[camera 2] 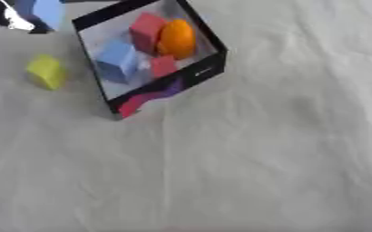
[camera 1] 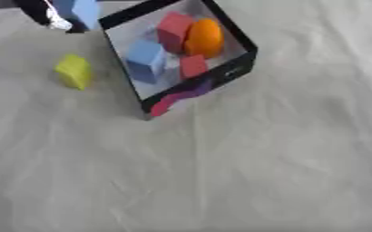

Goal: Pick up objects on the table and place them in the box.

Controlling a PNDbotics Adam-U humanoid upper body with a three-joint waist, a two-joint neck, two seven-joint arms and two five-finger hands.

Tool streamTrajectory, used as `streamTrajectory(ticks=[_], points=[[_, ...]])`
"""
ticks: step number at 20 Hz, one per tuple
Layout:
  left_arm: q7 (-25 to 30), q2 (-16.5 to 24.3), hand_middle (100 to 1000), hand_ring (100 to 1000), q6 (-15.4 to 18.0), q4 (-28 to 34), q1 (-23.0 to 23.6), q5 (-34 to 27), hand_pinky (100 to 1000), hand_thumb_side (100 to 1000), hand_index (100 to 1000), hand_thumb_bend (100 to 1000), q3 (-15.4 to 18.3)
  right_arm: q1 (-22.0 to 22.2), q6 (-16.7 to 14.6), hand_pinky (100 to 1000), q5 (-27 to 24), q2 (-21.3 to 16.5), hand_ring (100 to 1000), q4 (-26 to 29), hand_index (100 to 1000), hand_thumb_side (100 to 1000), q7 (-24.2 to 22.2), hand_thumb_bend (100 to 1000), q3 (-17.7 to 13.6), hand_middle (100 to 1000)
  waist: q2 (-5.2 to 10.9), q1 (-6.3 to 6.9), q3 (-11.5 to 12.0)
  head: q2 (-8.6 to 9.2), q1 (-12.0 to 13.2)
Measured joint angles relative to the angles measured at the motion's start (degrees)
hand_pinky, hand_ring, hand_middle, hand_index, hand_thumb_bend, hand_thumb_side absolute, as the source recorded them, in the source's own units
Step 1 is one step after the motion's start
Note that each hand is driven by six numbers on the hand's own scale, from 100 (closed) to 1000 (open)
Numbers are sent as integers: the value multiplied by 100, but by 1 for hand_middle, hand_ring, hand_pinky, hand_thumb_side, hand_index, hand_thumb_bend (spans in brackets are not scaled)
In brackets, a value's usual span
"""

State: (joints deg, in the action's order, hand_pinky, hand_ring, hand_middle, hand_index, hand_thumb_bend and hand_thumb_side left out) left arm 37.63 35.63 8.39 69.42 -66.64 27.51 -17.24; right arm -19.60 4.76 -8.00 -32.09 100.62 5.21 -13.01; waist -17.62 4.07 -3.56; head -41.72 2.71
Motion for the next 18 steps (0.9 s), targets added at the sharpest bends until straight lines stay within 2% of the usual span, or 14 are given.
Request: streamTrajectory(ticks=[4,10,16,18], points=[[-4,-460,483,556,-27,-317,-258,230,634,100,515,308,-64,-43,3,773,-21,1,790,-1,875,667,-45,100,35,750,2,0,-33,0,51],[-175,-1049,511,577,37,-1009,-445,969,647,100,543,386,-22,-113,13,773,-38,14,791,-1,875,666,-104,100,73,750,2,0,-75,1,143],[-294,-1316,539,599,168,-1441,-444,1504,669,100,579,453,84,-138,25,773,-41,52,791,-1,875,666,-121,100,102,751,2,0,-85,22,169],[-317,-1366,576,626,195,-1499,-442,1603,696,100,619,512,100,-153,23,773,-43,53,791,-1,875,667,-126,100,104,751,2,0,-87,54,169]])
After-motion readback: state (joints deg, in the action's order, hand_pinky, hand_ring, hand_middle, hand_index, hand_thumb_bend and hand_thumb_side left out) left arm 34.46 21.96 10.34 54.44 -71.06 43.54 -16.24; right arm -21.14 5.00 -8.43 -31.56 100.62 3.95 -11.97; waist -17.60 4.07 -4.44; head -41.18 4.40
